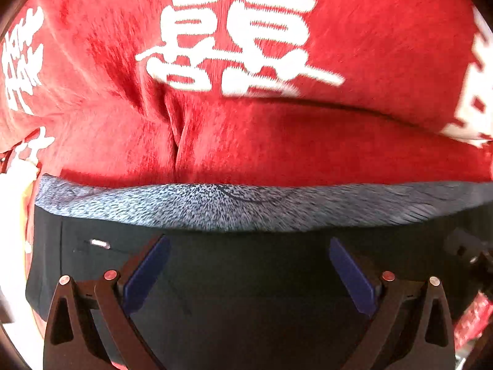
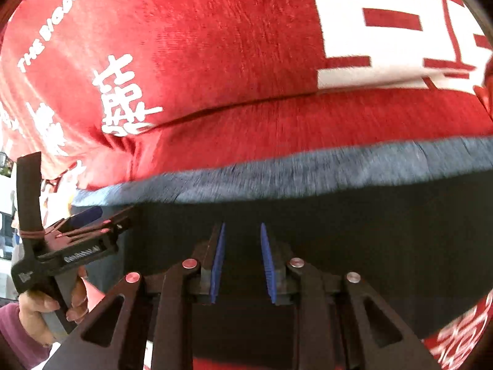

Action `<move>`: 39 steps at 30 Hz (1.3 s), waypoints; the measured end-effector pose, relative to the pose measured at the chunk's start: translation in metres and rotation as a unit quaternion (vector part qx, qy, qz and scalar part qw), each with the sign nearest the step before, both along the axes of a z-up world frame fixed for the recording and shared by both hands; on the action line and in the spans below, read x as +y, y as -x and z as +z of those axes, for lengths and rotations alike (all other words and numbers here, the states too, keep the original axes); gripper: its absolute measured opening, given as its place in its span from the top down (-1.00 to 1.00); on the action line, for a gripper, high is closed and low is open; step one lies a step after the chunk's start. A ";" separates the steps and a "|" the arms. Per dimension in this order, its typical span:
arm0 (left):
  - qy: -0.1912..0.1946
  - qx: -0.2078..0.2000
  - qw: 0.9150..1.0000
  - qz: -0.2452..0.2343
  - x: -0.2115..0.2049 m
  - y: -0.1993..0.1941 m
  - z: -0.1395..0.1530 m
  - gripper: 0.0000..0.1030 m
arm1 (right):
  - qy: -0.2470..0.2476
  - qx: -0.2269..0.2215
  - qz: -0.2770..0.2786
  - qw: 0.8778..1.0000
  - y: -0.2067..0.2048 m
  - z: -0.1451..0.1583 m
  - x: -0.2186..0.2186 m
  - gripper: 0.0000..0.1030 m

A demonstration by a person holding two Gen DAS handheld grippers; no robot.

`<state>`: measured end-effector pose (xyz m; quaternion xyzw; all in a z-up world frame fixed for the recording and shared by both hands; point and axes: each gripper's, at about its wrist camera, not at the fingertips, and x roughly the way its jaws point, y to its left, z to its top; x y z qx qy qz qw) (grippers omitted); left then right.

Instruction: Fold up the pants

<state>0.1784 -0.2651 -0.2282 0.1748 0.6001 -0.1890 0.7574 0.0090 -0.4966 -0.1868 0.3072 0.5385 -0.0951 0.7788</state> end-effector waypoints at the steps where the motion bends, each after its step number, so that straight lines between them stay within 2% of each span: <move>1: -0.003 0.007 1.000 0.005 0.001 -0.002 -0.007 -1.00 | 0.004 0.004 0.001 1.000 -0.004 -0.004 -0.003 0.49; 3: 0.025 0.015 0.999 0.026 0.008 -0.006 -0.012 -1.00 | 0.011 0.008 -0.006 1.000 -0.010 -0.013 -0.015 0.50; 6: 0.038 0.023 0.999 0.028 0.012 -0.010 -0.015 -1.00 | 0.032 0.011 -0.032 0.999 -0.011 -0.016 -0.038 0.50; 8: 0.035 0.024 0.999 0.025 0.012 -0.011 -0.015 -1.00 | 0.048 0.023 -0.057 0.997 -0.009 -0.015 -0.053 0.50; 10: 0.022 0.018 0.999 0.025 0.011 -0.012 -0.009 -1.00 | 0.032 0.030 -0.084 0.996 -0.004 -0.011 -0.066 0.46; 12: 0.008 0.011 1.000 0.020 0.006 -0.008 0.001 -1.00 | 0.019 0.029 -0.091 0.995 0.006 -0.001 -0.068 0.17; 14: 0.016 0.018 1.000 0.010 0.006 0.006 0.013 -1.00 | 0.014 0.024 -0.079 0.997 0.018 0.011 -0.059 0.03; 17: 0.025 0.035 0.999 0.000 0.007 0.031 0.023 -1.00 | 0.013 0.028 -0.060 0.998 0.040 0.026 -0.038 -0.03; 20: 0.008 0.055 0.998 -0.014 0.008 0.064 0.017 -1.00 | -0.001 0.043 -0.064 0.997 0.063 0.024 -0.020 -0.13; 23: -0.016 0.083 0.996 -0.009 0.010 0.085 -0.002 -1.00 | -0.024 0.051 -0.085 0.995 0.088 0.012 -0.010 -0.12; 25: 0.000 0.081 0.997 0.017 0.017 0.089 -0.001 -1.00 | -0.017 0.040 -0.088 0.995 0.096 0.013 -0.005 -0.12; 27: -0.001 0.083 0.996 0.016 0.017 0.088 -0.001 -1.00 | -0.015 0.040 -0.084 0.996 0.097 0.013 -0.002 -0.15; 33: -0.024 0.075 0.997 0.011 0.010 0.090 0.003 -1.00 | -0.049 0.032 -0.104 0.993 0.104 0.014 -0.009 -0.16; 39: -0.034 0.067 0.997 0.020 0.004 0.096 0.005 -1.00 | -0.064 0.030 -0.095 0.993 0.109 0.012 -0.009 -0.16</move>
